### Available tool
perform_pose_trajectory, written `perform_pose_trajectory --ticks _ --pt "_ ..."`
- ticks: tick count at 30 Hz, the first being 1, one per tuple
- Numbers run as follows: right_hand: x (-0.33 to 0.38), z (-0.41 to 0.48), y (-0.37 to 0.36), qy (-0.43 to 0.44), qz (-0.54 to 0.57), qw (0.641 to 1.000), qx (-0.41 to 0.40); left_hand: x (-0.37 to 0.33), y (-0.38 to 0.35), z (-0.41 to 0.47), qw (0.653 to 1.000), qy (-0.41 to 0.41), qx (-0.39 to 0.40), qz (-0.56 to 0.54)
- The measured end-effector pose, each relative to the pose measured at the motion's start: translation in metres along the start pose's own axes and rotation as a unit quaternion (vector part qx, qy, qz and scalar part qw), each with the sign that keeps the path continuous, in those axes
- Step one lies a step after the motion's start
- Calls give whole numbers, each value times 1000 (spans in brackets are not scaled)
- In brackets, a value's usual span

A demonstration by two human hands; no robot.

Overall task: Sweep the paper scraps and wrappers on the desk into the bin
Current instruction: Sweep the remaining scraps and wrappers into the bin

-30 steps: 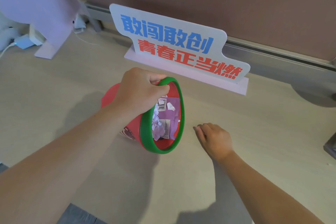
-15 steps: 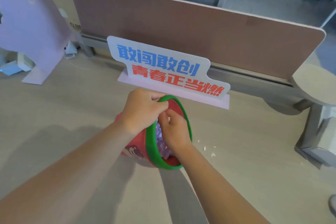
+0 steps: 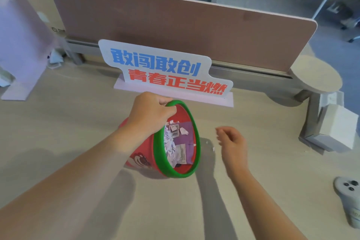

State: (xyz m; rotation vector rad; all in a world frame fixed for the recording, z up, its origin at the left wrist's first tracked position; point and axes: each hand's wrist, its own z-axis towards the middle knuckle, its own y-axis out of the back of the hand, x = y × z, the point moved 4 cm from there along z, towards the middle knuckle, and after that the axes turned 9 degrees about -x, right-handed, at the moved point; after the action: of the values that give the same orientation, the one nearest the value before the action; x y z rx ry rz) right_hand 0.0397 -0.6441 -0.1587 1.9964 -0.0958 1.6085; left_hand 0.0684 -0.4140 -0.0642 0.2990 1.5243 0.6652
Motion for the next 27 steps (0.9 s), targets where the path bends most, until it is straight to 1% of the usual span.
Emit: perform_pose_trajectory --ticks 2,4,7,9,11,13,16,18,19,22,25,26,27 --pt "-36 22 18 -53 -107 992 -25 -1 -1 1 1000 2 3 5" --pt "-67 33 27 -108 -187 976 -17 -2 -3 0 1000 5 1 -1" --pt "-87 39 21 -155 -205 966 6 -2 -4 -2 1000 -7 -6 -3" --pt "-88 41 7 -150 -197 969 19 -3 -6 -2 1000 -4 -9 -1" --pt "-80 42 -11 -106 -201 973 47 -4 -6 -2 1000 2 -10 2" --pt "-72 45 -28 -51 -214 971 95 -3 -5 1 1000 1 -14 3" --pt "-62 54 -43 -24 -204 964 167 2 -3 8 1000 19 -23 1" --pt "-56 62 -46 10 -220 954 204 8 -1 13 998 45 -33 -1" --pt "-54 65 -49 41 -243 941 233 10 0 14 998 55 -39 -4" --pt "-49 65 -57 155 -315 878 324 11 -1 16 997 64 -46 -6" --pt "-56 60 -57 225 -336 835 373 7 -6 14 998 49 -38 -4" --pt "-58 57 -53 242 -346 823 379 5 -7 14 999 42 -34 -1" --pt "-61 55 -48 257 -347 819 378 4 -8 14 999 35 -31 2"
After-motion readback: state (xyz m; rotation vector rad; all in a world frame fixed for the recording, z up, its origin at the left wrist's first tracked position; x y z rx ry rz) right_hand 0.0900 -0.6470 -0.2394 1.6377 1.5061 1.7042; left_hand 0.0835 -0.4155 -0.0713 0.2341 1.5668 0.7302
